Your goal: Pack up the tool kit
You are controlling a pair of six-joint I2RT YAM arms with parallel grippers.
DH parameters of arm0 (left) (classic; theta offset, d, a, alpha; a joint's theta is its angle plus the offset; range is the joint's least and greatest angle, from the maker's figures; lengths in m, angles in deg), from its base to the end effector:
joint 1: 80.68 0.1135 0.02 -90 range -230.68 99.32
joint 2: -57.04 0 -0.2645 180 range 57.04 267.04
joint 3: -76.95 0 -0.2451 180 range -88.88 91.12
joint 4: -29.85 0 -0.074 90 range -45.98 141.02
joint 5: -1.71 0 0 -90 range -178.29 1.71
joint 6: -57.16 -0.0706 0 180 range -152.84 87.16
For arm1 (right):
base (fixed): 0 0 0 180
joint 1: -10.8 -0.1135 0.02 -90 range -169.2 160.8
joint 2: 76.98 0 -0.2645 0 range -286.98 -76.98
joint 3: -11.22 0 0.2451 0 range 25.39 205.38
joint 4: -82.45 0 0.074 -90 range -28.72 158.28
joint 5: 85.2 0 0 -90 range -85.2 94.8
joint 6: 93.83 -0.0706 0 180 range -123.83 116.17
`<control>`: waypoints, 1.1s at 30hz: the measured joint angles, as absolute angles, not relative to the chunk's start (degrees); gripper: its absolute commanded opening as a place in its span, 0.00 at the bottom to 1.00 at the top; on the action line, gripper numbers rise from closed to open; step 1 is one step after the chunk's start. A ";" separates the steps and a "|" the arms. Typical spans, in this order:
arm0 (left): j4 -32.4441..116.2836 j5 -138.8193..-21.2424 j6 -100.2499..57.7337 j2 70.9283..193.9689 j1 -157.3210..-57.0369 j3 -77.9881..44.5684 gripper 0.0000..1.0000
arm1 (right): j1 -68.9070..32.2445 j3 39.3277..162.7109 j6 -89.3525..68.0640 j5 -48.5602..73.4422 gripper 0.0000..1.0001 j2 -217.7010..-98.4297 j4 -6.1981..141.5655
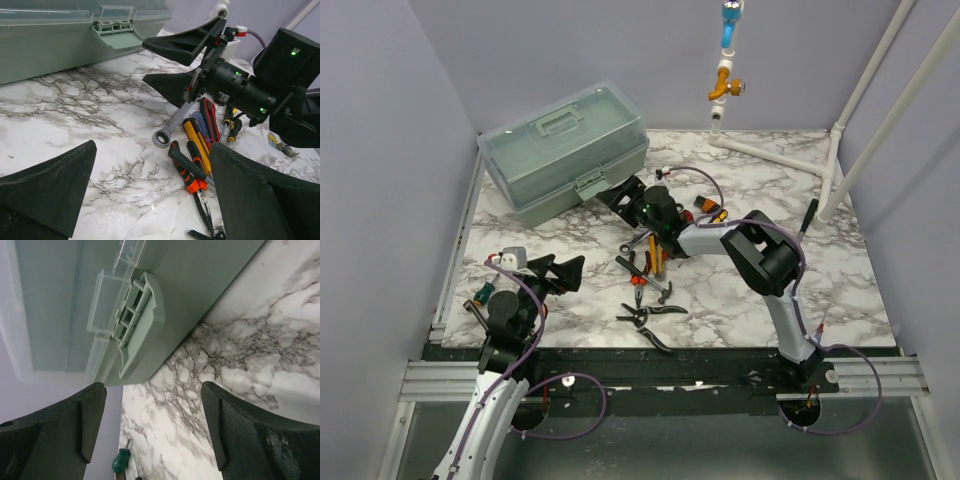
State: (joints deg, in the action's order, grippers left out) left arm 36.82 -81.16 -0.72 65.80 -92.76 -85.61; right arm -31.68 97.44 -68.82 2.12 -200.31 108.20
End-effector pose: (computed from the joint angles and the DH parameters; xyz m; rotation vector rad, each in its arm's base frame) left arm 0.1398 -0.0389 0.1951 -0.1751 1.5745 -0.7041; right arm 0.3728 0.3369 0.1581 0.4207 1.9212 1.2714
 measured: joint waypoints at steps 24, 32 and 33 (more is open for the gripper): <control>36.89 -81.44 -0.78 65.40 -92.76 -85.63 0.98 | -33.50 105.31 -70.42 -0.09 0.01 -209.69 107.48; 36.89 -80.19 -1.37 64.75 -92.76 -85.63 0.99 | -32.95 94.60 -68.49 0.42 0.01 -197.71 107.30; 36.89 -80.04 -1.40 64.44 -92.76 -85.63 0.99 | -32.86 94.14 -68.34 0.55 0.01 -196.92 107.65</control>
